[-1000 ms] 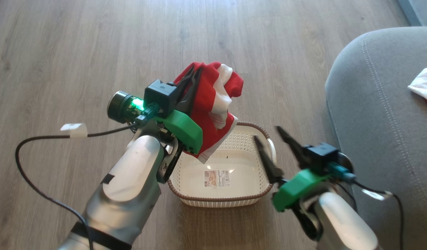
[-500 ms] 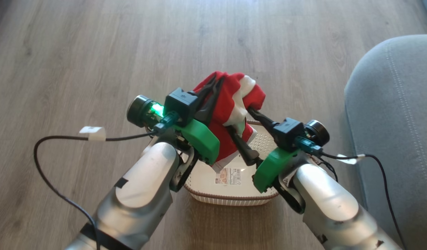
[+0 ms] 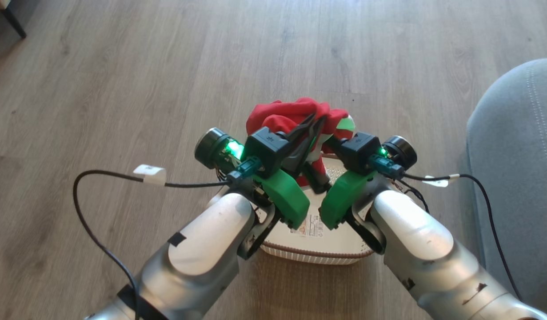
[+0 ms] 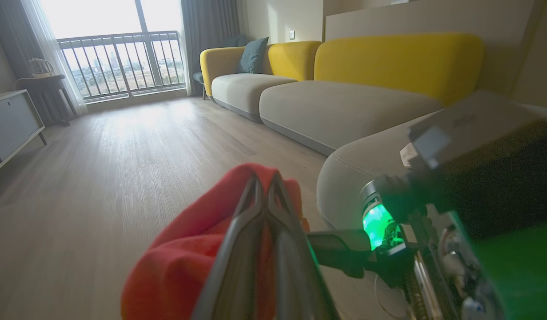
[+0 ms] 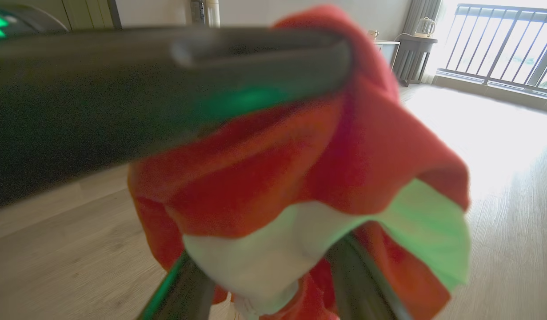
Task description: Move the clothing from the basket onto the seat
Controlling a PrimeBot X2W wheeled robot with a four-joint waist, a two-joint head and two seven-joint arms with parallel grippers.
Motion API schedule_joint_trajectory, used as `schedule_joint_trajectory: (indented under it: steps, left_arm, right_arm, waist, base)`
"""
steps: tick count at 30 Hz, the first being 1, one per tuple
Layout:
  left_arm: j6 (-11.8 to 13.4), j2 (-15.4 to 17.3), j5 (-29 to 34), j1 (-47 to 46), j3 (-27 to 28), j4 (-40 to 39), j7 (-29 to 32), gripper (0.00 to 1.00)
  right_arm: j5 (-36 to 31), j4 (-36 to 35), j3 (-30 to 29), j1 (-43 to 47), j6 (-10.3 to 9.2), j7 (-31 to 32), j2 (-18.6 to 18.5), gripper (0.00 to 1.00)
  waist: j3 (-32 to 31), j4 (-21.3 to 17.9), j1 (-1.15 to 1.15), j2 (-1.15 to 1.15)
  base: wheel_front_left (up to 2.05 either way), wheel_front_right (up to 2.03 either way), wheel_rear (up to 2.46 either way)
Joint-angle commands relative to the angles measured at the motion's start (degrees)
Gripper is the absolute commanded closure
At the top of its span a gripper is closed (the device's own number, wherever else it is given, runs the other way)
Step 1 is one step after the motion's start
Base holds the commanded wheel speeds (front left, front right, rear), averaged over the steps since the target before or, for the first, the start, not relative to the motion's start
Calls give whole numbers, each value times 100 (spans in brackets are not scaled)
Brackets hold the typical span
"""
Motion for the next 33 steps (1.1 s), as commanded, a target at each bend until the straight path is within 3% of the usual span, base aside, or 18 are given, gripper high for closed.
schedule_joint_trajectory:
  steps: [1, 13, 14, 15, 16, 33]
  left_arm:
    - [82, 60, -66, -346, 99, -222, -72, 100]
    - [204, 60, -103, -359, 84, -163, -72, 100]
    - [206, 60, -82, -349, 109, -153, -72, 95]
    - [202, 60, -61, -336, 135, -145, -72, 62]
    - [191, 60, -28, -323, 160, -123, -72, 0]
    - [-298, 69, 372, 63, 829, 253, -72, 0]
  right_arm:
    - [92, -196, 26, -242, -1, -37, 134, 100]
    - [104, -316, -205, -120, -1, -37, 136, 100]
    - [84, -328, -229, -93, -1, -37, 136, 100]
    - [61, -345, -252, -67, -1, -37, 136, 100]
    - [40, -366, -278, -39, -1, -37, 136, 100]
    - [-198, -1085, -1109, 550, -1, -37, -30, 100]
  waist:
    - [13, 48, 0, 0]
    - [63, -4, 0, 0]
    - [68, -28, 0, 0]
    - [73, -53, 0, 0]
    - [77, -83, 0, 0]
    - [131, -915, 0, 0]
  base:
    - [0, 0, 0]
    - [0, 0, 0]
    - [0, 0, 0]
    - [0, 0, 0]
    - [0, 0, 0]
    - [0, 0, 0]
